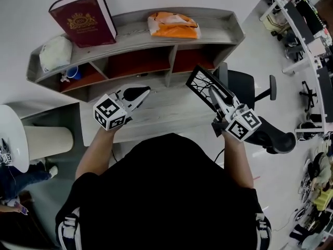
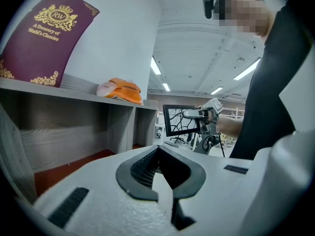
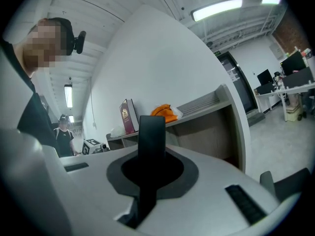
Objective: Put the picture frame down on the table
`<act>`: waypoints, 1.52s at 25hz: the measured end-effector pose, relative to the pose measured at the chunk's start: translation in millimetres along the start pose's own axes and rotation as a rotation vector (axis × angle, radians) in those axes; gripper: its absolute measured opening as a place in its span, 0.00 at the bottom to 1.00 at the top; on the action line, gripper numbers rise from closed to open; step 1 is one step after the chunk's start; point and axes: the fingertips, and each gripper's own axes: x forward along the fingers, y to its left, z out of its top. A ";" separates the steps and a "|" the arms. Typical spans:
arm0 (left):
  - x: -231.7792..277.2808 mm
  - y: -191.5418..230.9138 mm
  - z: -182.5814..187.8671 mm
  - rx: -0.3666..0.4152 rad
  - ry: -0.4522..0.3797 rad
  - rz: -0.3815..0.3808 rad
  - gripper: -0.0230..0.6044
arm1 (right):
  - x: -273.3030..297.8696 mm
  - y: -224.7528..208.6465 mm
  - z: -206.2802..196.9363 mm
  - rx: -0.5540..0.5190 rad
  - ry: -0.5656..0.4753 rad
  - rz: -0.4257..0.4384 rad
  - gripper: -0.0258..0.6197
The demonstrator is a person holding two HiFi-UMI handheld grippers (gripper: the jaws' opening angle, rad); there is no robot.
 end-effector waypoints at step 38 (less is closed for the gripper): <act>46.8 18.2 -90.3 -0.093 0.173 0.264 0.07 | 61.3 -134.8 -260.0 0.383 0.552 0.135 0.07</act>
